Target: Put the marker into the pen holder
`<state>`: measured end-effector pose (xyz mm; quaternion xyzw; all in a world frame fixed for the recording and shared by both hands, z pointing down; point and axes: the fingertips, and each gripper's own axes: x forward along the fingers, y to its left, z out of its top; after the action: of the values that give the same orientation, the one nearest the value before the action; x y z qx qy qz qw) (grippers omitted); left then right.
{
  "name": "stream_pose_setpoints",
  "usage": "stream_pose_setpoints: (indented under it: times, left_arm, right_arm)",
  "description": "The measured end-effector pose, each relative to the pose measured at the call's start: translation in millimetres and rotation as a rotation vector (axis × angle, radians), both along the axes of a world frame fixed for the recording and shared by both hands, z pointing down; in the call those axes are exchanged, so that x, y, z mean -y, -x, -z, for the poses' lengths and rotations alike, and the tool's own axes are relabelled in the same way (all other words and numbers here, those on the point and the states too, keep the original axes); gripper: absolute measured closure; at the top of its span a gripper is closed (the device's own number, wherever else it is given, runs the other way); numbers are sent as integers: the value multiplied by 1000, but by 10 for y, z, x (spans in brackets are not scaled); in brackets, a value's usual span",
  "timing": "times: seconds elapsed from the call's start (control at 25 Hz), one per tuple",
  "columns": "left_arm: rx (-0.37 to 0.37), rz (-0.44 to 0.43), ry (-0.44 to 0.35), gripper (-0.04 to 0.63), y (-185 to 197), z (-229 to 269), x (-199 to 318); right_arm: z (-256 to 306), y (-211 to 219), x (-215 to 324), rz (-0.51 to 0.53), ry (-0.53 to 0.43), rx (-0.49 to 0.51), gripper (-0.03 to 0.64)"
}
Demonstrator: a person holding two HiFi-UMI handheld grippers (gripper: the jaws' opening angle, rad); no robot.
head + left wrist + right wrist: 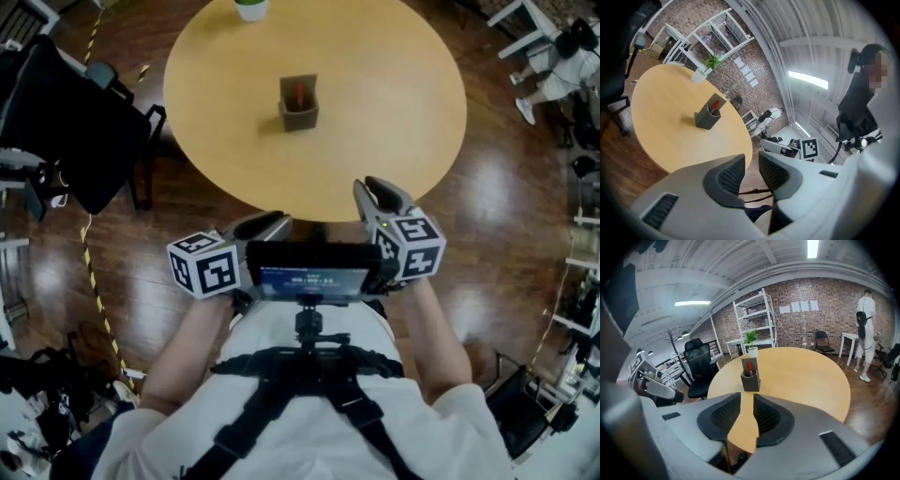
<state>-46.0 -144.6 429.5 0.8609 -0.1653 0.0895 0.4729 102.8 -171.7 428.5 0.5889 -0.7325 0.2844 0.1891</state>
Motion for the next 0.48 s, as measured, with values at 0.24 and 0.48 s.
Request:
stream_pose_setpoints:
  times: [0.24, 0.48]
  left_arm:
    - [-3, -41, 4, 497, -46, -114, -74]
    - [-11, 11, -34, 497, -37, -28, -147]
  right_arm:
    - [-74, -33, -169, -37, 4, 17, 520]
    - [48, -7, -279, 22, -39, 13, 520]
